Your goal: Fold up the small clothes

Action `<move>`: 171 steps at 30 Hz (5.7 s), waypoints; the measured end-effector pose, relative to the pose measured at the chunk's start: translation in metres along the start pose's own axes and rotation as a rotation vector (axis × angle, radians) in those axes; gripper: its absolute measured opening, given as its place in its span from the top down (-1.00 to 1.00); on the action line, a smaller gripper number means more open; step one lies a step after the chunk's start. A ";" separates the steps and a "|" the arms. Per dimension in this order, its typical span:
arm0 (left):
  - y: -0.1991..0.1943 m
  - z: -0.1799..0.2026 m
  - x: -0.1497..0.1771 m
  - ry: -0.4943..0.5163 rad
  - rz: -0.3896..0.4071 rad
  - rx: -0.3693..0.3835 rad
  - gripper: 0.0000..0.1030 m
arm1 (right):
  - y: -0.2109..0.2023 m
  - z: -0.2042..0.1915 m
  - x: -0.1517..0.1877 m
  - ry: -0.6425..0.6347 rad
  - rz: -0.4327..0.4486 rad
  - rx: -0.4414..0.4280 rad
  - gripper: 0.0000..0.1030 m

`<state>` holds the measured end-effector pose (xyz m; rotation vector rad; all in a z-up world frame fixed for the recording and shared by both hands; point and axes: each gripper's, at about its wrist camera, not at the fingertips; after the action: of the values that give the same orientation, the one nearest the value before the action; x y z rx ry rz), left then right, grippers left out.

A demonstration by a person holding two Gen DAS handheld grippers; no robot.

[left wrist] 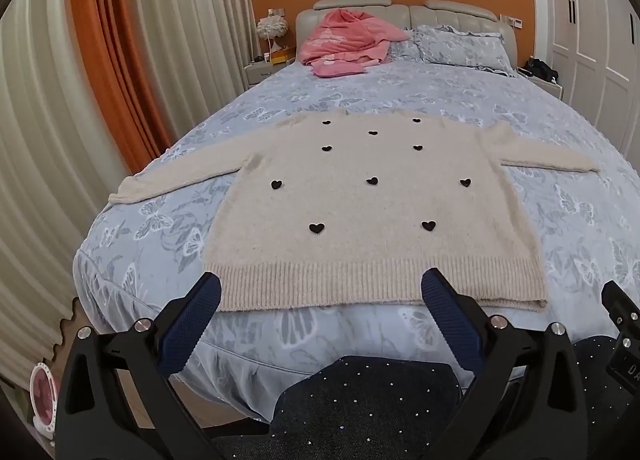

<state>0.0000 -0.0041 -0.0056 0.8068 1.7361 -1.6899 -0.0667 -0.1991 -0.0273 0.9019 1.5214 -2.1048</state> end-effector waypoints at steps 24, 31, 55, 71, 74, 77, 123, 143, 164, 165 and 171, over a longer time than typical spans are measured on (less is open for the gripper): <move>0.004 0.005 0.001 0.030 -0.018 0.002 -0.91 | 0.003 -0.003 0.003 0.014 -0.020 0.012 -0.90; 0.005 0.005 0.000 0.033 -0.020 0.001 -0.91 | 0.003 -0.003 0.003 0.013 -0.020 0.012 -0.90; 0.004 0.006 0.001 0.032 -0.018 -0.001 -0.91 | 0.003 -0.002 0.003 0.013 -0.021 0.010 -0.90; 0.004 0.007 0.002 0.034 -0.017 -0.002 -0.91 | 0.003 -0.002 0.003 0.015 -0.027 0.009 -0.90; 0.004 0.007 0.002 0.035 -0.018 -0.002 -0.90 | 0.003 -0.002 0.003 0.015 -0.027 0.008 -0.90; 0.004 0.007 0.002 0.037 -0.019 -0.003 -0.90 | 0.003 -0.002 0.003 0.015 -0.029 0.008 -0.90; 0.140 0.114 -0.032 0.040 -0.229 0.168 -0.91 | 0.367 0.338 -0.146 0.629 -0.234 -0.009 -0.24; 0.166 0.110 0.001 -0.010 -0.270 0.194 -0.91 | 0.334 0.261 -0.283 0.471 0.077 -0.291 0.80; 0.270 0.001 -0.141 -0.423 -0.285 0.323 -0.91 | 0.278 0.017 -0.227 -0.012 0.039 -0.305 -0.57; 0.291 0.009 -0.152 -0.442 -0.307 0.340 -0.91 | 0.287 0.037 -0.214 0.009 -0.002 -0.266 -0.58; 0.390 0.069 -0.174 -0.586 -0.486 0.412 -0.89 | 0.337 0.102 -0.173 0.196 -0.165 -0.236 -0.57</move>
<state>0.4091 -0.0716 -0.1281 -0.0022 1.2421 -2.3530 0.2458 -0.4180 -0.1192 0.9451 1.9579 -1.9348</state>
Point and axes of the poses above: each gripper's, at about its wrist camera, not at the fingertips, and y roughly the way its jaws point, z to its right, x to its underside, and after that the axes turned 7 degrees about -y, right-handed
